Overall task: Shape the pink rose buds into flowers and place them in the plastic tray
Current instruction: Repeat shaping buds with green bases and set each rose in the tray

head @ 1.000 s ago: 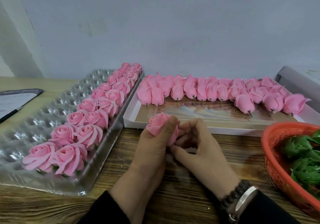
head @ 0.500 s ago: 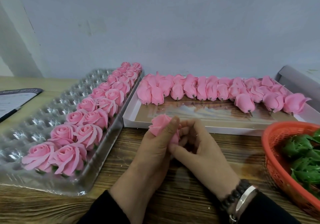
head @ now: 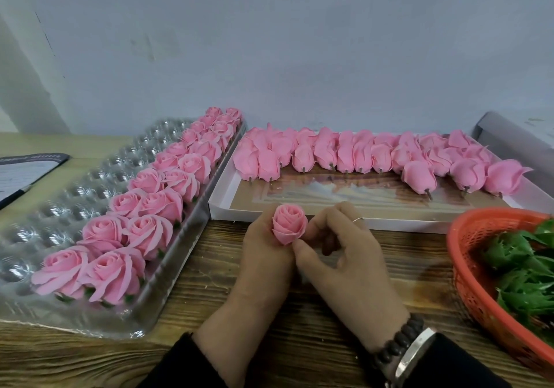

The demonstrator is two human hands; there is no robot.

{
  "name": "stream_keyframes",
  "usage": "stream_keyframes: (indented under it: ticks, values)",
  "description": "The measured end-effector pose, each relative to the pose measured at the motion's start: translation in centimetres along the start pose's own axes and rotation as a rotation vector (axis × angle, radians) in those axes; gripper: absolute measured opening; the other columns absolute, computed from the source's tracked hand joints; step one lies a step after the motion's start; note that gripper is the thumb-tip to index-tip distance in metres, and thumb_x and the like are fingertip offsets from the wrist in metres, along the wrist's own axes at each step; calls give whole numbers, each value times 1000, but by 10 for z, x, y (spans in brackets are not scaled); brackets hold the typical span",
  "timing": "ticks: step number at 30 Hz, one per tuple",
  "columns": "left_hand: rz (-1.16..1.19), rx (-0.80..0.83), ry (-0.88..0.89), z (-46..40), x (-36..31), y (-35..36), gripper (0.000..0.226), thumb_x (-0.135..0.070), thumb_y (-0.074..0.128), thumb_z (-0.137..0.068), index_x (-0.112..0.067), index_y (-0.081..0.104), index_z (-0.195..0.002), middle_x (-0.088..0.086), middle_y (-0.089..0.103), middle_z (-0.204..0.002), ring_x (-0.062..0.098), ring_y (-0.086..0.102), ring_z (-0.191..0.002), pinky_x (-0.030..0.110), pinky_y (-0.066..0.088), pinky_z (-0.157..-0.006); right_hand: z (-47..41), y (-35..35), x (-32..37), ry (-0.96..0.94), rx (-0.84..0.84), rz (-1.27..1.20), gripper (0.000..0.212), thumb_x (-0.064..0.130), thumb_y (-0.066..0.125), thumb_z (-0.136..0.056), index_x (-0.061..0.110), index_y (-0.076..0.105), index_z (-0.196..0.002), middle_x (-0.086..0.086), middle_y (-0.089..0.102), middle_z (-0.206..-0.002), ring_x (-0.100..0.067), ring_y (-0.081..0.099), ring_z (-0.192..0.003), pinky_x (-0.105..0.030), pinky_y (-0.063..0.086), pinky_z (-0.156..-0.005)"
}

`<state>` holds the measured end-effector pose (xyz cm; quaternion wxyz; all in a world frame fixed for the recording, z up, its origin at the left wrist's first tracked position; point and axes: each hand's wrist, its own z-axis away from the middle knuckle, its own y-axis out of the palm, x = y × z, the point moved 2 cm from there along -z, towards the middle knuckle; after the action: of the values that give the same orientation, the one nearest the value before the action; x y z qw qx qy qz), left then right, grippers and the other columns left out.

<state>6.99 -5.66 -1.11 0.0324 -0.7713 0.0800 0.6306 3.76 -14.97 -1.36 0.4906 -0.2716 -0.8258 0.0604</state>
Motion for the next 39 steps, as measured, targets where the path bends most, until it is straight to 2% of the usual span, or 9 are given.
stream_keyframes:
  ticks: [8,12,16,19,22,26,30,35,39]
  values:
    - [42,8,0,0,5,3,17,11,66,-74,14,58,-88,15,62,-75,12,57,-66,17,51,-58,-2,-2,-1,85,11,-62,5,24,54,-68,21,55,-64,8,47,-66,-9,44,-61,-14,34,-57]
    - [20,41,0,1,5,4,10,8,66,-75,2,59,-75,4,61,-65,7,55,-60,18,48,-54,-1,-6,0,130,-43,-183,4,21,55,-66,21,56,-62,7,49,-61,-5,44,-57,-12,35,-54]
    - [13,62,-14,2,7,4,22,-7,72,-77,8,61,-89,23,66,-82,20,61,-73,30,53,-66,-1,-7,2,121,-65,-262,6,19,56,-68,23,57,-63,7,51,-62,-5,46,-58,-11,37,-55]
    - [112,54,-72,3,7,1,37,-13,76,-71,10,62,-96,29,66,-94,33,64,-85,44,53,-79,-2,-8,-2,118,-81,-362,20,3,54,-78,22,56,-74,2,55,-69,-3,50,-62,-10,42,-57]
    - [351,37,-141,1,7,1,25,-12,67,-71,6,64,-87,19,68,-80,24,67,-72,31,56,-65,-5,-4,-11,224,-30,-331,38,-16,52,-72,21,51,-80,0,56,-77,-5,52,-65,-10,43,-61]
    - [488,40,-227,2,5,3,9,-14,65,-69,-10,73,-68,14,69,-74,21,67,-67,30,57,-65,-1,9,-11,273,177,-344,36,-3,69,-67,20,50,-87,5,60,-74,-4,58,-65,-15,48,-63]
    - [493,64,-259,3,6,5,18,-18,67,-66,-4,71,-76,17,65,-79,22,64,-70,28,55,-65,1,9,-8,261,154,-354,34,0,70,-65,22,51,-84,10,61,-68,-5,58,-64,-20,47,-59]
    - [526,122,-293,3,7,5,31,-18,69,-66,3,66,-89,19,63,-86,23,65,-78,30,55,-74,-2,4,-7,289,161,-352,21,0,64,-71,16,59,-85,-16,64,-78,-27,58,-70,-44,51,-69]
    - [514,143,-387,0,6,-3,30,-28,77,-59,-5,72,-78,20,59,-83,34,49,-87,38,39,-73,-2,1,-5,356,339,-421,8,12,67,-78,10,63,-84,-3,62,-67,-7,56,-61,-18,47,-61]
